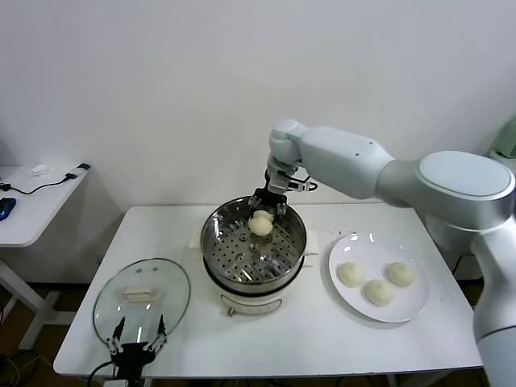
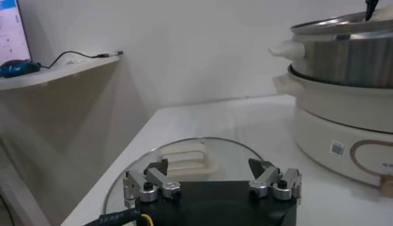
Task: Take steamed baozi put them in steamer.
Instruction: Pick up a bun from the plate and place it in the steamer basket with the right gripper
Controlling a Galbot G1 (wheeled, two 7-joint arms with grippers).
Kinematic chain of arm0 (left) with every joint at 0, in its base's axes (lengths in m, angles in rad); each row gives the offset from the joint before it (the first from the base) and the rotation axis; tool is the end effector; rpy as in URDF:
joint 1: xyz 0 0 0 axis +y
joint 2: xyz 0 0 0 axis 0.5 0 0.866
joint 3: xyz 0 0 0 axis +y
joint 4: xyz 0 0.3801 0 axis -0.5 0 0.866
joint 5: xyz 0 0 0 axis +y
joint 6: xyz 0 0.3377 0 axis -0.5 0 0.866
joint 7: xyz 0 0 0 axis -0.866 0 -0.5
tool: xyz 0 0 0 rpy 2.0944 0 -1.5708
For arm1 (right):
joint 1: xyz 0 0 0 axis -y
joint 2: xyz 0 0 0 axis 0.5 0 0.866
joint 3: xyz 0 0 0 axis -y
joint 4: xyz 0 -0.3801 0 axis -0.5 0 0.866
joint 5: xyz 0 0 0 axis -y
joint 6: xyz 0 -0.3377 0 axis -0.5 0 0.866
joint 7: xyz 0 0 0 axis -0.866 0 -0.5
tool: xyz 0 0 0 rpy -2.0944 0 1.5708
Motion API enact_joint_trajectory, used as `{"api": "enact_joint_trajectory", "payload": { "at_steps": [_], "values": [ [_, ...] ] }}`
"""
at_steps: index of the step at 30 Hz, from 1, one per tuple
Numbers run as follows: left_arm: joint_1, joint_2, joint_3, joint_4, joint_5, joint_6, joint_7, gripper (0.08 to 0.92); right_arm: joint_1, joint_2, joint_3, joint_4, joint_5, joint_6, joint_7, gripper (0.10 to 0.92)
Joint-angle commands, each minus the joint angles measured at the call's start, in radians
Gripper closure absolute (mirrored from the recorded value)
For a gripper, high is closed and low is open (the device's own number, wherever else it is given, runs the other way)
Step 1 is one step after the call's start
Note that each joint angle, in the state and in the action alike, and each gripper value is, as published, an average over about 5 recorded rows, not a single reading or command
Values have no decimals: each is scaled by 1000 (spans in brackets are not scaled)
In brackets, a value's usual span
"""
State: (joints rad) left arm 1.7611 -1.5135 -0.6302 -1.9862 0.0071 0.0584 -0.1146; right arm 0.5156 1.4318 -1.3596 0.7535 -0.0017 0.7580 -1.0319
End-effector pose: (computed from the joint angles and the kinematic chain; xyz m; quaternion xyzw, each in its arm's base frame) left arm 0.0740 0.0468 -0.3837 0.0870 -0.9790 -0.0653 0.1723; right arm 0.6502 0.1310 -0.0762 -0.6876 0.1463 -0.7111 0.0104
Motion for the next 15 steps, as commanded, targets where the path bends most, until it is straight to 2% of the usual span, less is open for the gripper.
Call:
{"api": "enact_joint_trajectory", "payload": {
  "at_steps": [1,5,12,15],
  "values": [
    [0,1,-1,0,-3,-2,0,177,-71,121,19,-217,-40,61,29,389],
    [1,0,0,-3,-3,-3,0,177,-73,126,21,-217,-28,65,29,380],
    [3,-5,3,-9,-2,-3,0,177,-35,86,20,-149,9,74,-34,228],
    [4,-6,5,-10,0,-3,0,177,20,51,18,-109,76,84,-66,206]
  ]
}}
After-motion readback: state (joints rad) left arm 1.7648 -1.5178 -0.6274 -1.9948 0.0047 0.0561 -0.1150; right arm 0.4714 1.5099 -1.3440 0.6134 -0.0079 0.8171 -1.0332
